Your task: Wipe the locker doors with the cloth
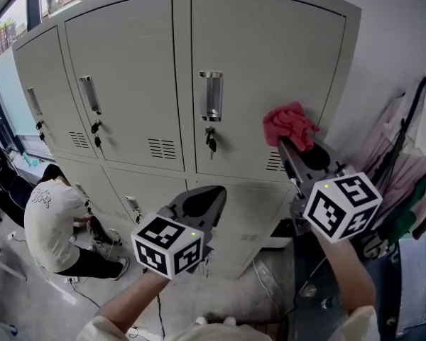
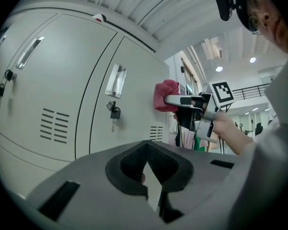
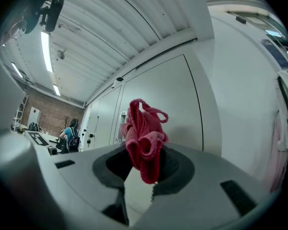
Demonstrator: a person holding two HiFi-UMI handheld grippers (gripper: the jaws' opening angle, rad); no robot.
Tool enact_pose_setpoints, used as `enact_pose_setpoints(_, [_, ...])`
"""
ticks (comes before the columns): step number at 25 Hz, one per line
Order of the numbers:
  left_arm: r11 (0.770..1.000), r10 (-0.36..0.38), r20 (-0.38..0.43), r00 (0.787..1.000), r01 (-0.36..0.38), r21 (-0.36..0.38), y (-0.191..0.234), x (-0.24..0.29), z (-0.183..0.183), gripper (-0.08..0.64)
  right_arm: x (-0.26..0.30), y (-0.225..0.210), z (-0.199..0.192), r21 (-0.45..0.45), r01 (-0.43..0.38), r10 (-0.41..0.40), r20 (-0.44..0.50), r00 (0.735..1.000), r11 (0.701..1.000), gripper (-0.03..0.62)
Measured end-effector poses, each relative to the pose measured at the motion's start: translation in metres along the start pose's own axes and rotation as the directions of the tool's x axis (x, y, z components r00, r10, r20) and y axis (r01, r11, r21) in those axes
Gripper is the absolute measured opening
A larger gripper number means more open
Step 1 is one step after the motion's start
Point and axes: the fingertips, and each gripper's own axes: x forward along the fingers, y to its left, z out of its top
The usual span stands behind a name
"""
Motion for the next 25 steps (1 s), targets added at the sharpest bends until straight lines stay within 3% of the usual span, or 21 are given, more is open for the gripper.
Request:
enact_pose_setpoints(11, [0.998, -0.031, 0.008, 0.999, 0.031, 0.060, 0.007, -0.002, 0.044, 0.005, 0.051, 0.033, 0.059, -0.006, -0.081, 0.081, 0.025, 0.996, 0.997, 0.104])
enact_pose_setpoints(17, [0.998, -0.030, 0.018, 0.999, 0.029, 0.058, 0.012, -0.003, 0.055, 0.005, 0.076, 0.064, 0.104, 0.007, -0.151, 0.151, 0.037, 0.988, 0.988, 0.104])
enact_pose_setpoints(25, [0.999, -0.021, 0.057, 0.998, 0.018, 0.045, 0.022, -0.008, 0.081, 0.005, 0.106, 0.076, 0.141, 0.065, -0.175, 0.173, 0.038, 0.984, 0.982, 0.104])
